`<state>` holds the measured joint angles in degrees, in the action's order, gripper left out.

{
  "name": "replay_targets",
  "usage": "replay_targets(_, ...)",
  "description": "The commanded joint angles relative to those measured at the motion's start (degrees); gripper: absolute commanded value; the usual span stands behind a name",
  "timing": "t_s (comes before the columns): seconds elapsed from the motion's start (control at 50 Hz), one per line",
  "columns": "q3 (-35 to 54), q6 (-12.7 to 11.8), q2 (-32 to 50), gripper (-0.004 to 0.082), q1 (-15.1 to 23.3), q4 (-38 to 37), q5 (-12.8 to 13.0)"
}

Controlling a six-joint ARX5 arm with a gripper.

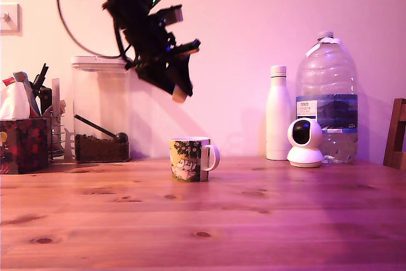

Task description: Pick up the coffee capsules from the table one by one and drop them inside the nearest coffee cup

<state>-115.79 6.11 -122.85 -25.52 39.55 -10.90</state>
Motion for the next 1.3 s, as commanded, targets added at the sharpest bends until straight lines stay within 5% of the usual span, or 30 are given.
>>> replay_targets(0.0,-1.7,0.5,-4.5,0.0219,-0.5,1.8,0.1)
replay_targets(0.44,-12.7,2.1,-13.4,0.0219,-1.1,10.1,2.8)
replay_targets(1.14,-12.7,2.9,-13.7,0.0224,-1.4,6.6,3.4)
replay_targets(1.2,-12.7,2.9,-13.7,0.0296,-1.5,6.6,3.3)
replay_targets(1.28,-12.7,2.8,-13.7,0.0548,-1.5,6.6,3.2)
